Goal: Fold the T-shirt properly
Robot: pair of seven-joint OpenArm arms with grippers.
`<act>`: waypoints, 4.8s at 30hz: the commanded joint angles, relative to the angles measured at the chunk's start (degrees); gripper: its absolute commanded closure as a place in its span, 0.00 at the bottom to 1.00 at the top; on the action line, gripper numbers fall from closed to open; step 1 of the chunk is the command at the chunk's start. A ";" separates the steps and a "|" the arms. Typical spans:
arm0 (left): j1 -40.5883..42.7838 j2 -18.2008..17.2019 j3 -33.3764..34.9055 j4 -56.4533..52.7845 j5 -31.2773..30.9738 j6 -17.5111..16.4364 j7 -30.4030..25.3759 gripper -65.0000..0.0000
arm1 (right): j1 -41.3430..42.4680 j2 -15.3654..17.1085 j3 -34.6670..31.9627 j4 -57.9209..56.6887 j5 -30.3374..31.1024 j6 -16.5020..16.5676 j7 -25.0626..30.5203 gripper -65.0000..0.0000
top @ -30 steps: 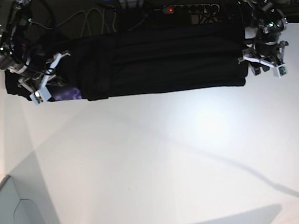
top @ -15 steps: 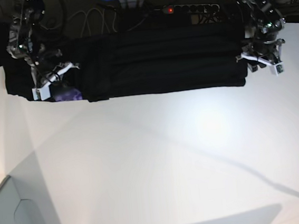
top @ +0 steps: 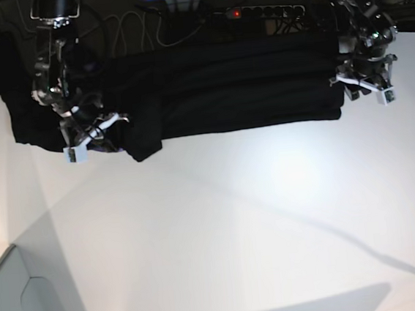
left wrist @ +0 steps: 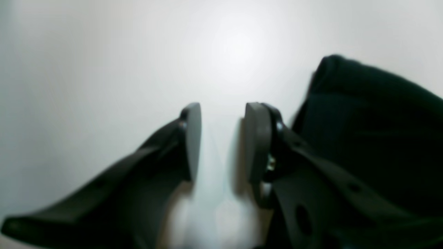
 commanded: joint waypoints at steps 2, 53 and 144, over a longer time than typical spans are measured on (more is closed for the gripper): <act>-0.46 -0.52 -0.39 0.28 -0.40 0.00 -0.96 0.68 | 1.30 -0.61 -1.28 -4.20 -5.07 -1.96 -6.95 1.00; -0.81 -2.98 -0.12 -7.98 -0.40 -0.09 -3.95 0.68 | -10.48 8.98 12.88 35.62 -21.68 -12.69 -27.61 0.85; 0.59 -3.33 -0.48 -9.92 -0.14 0.08 -4.04 0.68 | -4.24 12.58 33.36 0.99 24.82 19.01 -46.60 0.81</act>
